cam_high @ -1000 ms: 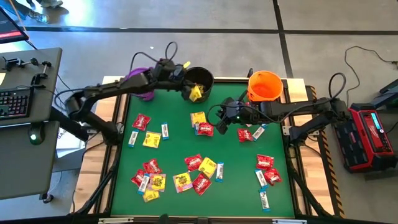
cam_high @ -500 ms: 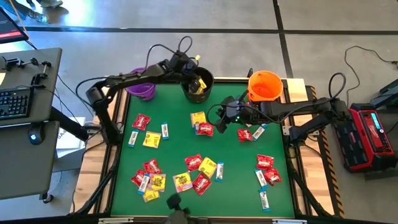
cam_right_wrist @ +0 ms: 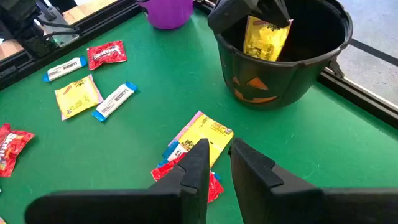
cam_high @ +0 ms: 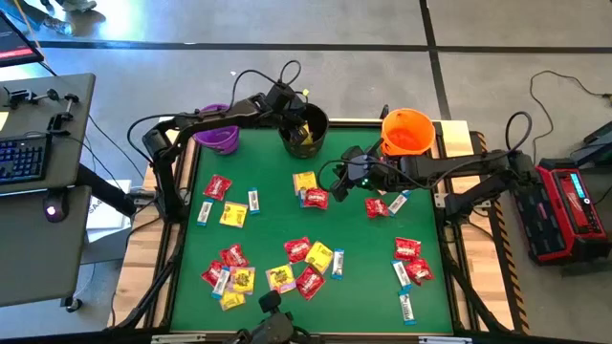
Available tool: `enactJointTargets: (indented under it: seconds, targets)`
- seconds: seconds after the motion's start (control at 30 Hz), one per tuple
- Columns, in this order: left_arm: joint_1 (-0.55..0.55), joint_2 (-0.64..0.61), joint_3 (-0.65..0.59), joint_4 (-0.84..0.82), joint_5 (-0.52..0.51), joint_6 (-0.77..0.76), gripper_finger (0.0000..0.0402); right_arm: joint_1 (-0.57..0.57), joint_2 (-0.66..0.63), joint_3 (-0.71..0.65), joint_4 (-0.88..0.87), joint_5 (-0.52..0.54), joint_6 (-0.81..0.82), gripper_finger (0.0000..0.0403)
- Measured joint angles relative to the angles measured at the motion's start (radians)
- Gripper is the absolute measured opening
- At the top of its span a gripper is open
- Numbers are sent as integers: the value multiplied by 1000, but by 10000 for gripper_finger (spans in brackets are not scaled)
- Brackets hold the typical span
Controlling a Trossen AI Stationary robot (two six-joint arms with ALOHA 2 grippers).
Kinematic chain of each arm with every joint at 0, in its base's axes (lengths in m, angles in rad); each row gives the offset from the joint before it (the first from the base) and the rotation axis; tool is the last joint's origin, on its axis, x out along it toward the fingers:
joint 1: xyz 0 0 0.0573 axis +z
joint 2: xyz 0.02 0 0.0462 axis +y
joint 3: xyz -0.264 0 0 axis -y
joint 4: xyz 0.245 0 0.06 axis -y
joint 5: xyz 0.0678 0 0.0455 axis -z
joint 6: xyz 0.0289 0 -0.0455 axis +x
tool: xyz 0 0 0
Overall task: Sort candy by brand, put in halloween buckets
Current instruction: Put the yellow candy pack into the black bucket
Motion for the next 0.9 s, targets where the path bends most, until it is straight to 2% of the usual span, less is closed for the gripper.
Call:
enactJointTargets:
  seconds: [0.2,0.43,0.63,0.77,0.9]
  targets:
    - [19,26,-5,13,73,28,0,0,0,0,0,0,18,55]
    - [24,50,-6,13,80,41,6,0,0,0,0,-1,52,55]
    - [15,23,-6,8,85,79,49,0,0,0,-1,-4,64,55]
    - [13,-18,-5,-30,123,74,80,-7,0,0,-13,-9,78,55]
    - [13,-70,-6,-58,128,59,86,-22,0,0,-13,-8,53,55]
